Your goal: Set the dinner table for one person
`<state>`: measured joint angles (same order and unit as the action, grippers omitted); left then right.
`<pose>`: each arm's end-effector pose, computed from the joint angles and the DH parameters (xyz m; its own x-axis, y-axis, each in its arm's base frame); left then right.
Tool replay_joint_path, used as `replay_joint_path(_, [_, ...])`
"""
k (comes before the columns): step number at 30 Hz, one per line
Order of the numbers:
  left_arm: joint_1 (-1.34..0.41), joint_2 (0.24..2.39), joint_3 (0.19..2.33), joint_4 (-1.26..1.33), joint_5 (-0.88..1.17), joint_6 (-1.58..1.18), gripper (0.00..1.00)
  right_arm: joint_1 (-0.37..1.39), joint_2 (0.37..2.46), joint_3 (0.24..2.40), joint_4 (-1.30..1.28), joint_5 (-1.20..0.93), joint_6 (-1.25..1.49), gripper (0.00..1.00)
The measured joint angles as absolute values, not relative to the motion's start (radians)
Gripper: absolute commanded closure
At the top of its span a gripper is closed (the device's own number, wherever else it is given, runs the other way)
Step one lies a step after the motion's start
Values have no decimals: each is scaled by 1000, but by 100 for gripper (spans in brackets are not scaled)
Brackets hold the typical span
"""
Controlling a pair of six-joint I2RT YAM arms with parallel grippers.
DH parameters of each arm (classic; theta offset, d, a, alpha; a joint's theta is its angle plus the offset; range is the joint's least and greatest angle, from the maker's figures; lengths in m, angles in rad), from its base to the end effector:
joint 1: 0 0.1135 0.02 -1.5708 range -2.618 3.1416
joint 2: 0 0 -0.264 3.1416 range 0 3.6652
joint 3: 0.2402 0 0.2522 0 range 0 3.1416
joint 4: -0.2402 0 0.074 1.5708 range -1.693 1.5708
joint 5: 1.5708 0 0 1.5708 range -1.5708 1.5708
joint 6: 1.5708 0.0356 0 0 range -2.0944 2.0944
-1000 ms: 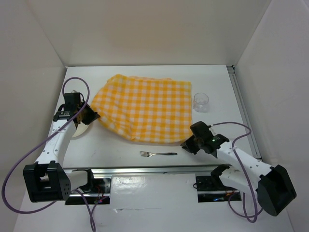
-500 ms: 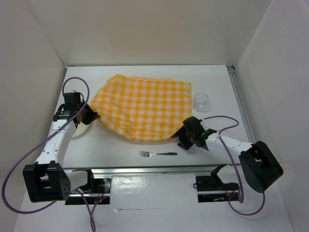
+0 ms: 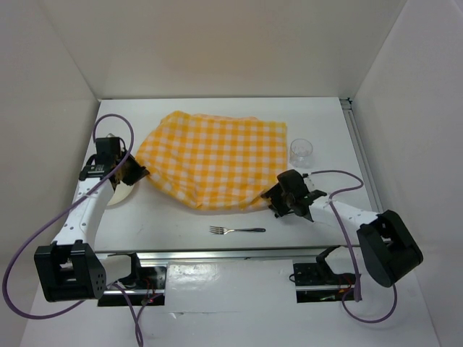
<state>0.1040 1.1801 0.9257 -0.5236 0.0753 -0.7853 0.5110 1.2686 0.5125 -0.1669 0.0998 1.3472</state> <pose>0.2486 0.0232 0.2772 -0.4582 -0.7567 -0.4664 -0.5291 0.6538 -0.5410 0.1996 0.1078 0.1539 -0.5776 0.7885 -0.2113 0.5820 0.5792 0.5708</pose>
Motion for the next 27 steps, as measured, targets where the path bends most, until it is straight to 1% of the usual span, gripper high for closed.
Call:
replay_joint_path(1, [104,1182,926,-524,75,-785,100,503,1273,513,-160,105,1349,50])
replay_joint_path(3, [104,1183,926,-524,75,-785,100,492,1296,515,-142,113,1349,62])
replay_joint_path(4, [104,1183,926,-524,75,-785,100,489,1313,520,-138,116,1350,80])
replay_joint_path(6, [104,1183,926,-524,75,-785,100,486,1350,538,-137,118,1346,98])
replay_joint_path(7, [104,1183,926,-524,75,-785,100,486,1364,550,-138,120,1345,100])
replay_joint_path(11, [104,1195,951,-543,76,-786,100,480,1378,640,-150,128,1306,100])
replay_joint_path(14, [105,1279,1075,-572,105,-789,100,429,1411,815,-167,120,1234,100])
replay_joint_path(16, [107,1380,1222,-611,141,-788,100,367,1485,1026,-176,106,1171,100])
replay_joint_path(19, [128,1600,1577,-664,216,-784,100,277,1618,1378,-157,77,1084,100])
replay_joint_path(21, [158,1713,1790,-646,271,-784,100,225,1662,1539,-111,62,1036,100])
replay_joint_path(22, [179,1744,1864,-640,302,-785,100,203,1665,1581,-94,54,1015,100])
replay_joint_path(24, [231,1745,1930,-615,400,-798,100,164,1639,1613,-56,4,980,100])
replay_joint_path(27, [290,1672,1910,-573,510,-816,100,157,1560,1528,-15,-60,950,100])
